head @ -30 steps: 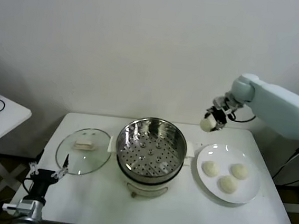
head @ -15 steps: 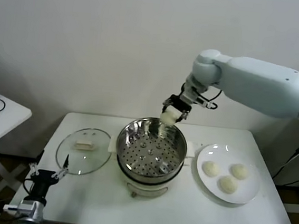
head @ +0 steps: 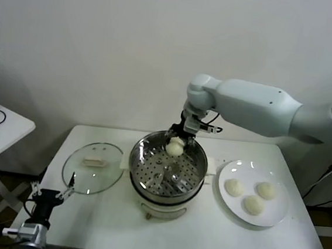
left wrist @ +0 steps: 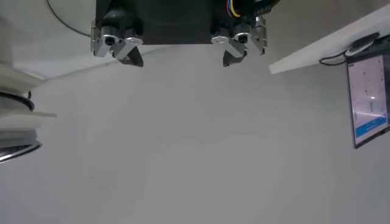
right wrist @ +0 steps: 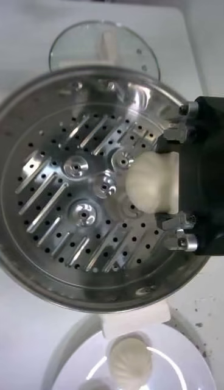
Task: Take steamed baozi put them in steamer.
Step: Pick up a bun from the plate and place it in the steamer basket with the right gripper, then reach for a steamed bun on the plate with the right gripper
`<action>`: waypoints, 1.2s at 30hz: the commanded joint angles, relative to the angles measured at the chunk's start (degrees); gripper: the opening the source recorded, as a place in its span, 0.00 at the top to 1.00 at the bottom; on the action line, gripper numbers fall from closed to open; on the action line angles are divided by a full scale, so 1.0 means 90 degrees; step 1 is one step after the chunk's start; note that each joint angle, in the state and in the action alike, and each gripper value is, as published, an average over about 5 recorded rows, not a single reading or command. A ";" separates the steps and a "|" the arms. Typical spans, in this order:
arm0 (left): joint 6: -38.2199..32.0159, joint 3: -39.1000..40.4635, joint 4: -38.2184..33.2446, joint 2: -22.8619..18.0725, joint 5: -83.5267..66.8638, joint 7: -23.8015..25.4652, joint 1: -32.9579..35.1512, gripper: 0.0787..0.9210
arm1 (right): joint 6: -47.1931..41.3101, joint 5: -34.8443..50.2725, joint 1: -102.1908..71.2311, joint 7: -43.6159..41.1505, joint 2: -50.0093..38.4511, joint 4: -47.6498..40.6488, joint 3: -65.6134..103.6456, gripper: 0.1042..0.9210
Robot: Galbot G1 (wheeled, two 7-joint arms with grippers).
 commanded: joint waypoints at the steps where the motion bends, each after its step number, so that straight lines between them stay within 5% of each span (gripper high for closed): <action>1: -0.0020 0.0015 0.0050 -0.0001 -0.0005 -0.0006 -0.0025 0.12 | 0.0279 -0.0558 -0.0470 0.0105 0.0346 -0.0705 0.0081 0.34; 15: -0.0069 0.0004 0.0096 0.0013 -0.0027 -0.0016 -0.0033 0.12 | 0.0331 -0.0561 -0.0849 0.0305 0.0612 -0.1233 0.0304 0.31; 22: -0.0057 -0.0003 0.0023 -0.0009 -0.0022 -0.0016 -0.0001 0.12 | 0.0365 -0.0278 -0.0754 0.0327 0.0522 -0.1100 0.0453 0.18; 30: -0.0005 -0.0034 -0.0167 -0.0078 -0.0011 -0.0011 0.0023 0.12 | -0.0080 0.1515 0.0403 -0.0113 -0.0321 -0.0309 -0.0242 0.12; 36: 0.0004 -0.0073 -0.0281 -0.0092 -0.0032 -0.0007 0.0087 0.12 | -0.1324 0.3524 0.1622 -0.0537 -0.1115 -0.0102 -0.1878 0.12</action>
